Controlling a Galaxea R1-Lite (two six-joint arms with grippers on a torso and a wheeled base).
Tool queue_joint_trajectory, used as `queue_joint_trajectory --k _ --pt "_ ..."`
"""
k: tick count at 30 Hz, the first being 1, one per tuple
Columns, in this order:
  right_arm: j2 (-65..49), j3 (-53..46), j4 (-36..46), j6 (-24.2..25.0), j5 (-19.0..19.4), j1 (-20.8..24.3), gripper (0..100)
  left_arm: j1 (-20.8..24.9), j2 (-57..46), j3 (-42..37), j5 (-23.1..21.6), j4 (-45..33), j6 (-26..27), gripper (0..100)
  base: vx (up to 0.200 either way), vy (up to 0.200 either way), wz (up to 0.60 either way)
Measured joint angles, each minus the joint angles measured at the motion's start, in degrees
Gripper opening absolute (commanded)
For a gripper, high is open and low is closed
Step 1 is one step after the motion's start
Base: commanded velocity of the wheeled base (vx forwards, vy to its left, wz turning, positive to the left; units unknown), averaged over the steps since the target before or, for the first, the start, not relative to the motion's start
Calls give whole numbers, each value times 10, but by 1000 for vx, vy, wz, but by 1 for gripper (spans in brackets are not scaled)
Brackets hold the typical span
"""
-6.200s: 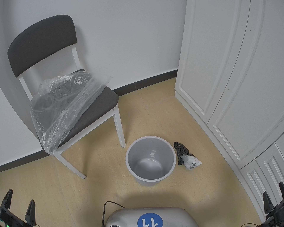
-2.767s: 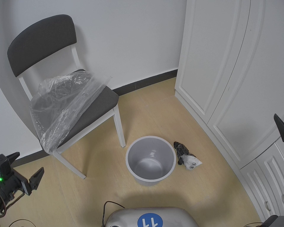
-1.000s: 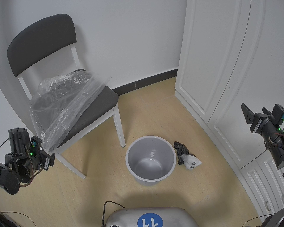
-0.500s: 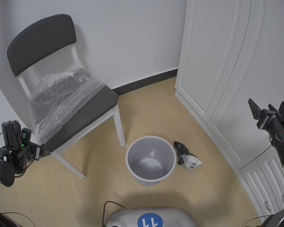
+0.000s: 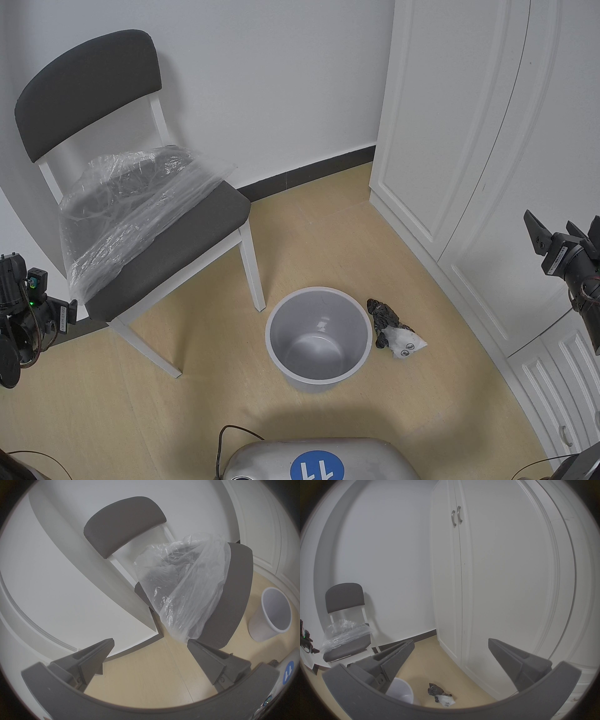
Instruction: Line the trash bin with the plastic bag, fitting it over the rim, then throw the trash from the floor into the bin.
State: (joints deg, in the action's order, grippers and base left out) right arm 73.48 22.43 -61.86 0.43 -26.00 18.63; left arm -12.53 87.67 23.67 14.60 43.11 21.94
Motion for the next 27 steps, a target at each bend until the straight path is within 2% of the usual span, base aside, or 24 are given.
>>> queue_joint_trajectory --k 9,16,27 --pt "2 -3 -2 0 0 0 100 27 30 10 3 26 -37 100 0 0 0" --pt "0 -4 -2 -1 1 2 100 39 48 0 3 64 -35 100 0 0 0" --pt "-4 0 -4 0 3 0 100 28 89 0 6 198 -9 100 0 0 0"
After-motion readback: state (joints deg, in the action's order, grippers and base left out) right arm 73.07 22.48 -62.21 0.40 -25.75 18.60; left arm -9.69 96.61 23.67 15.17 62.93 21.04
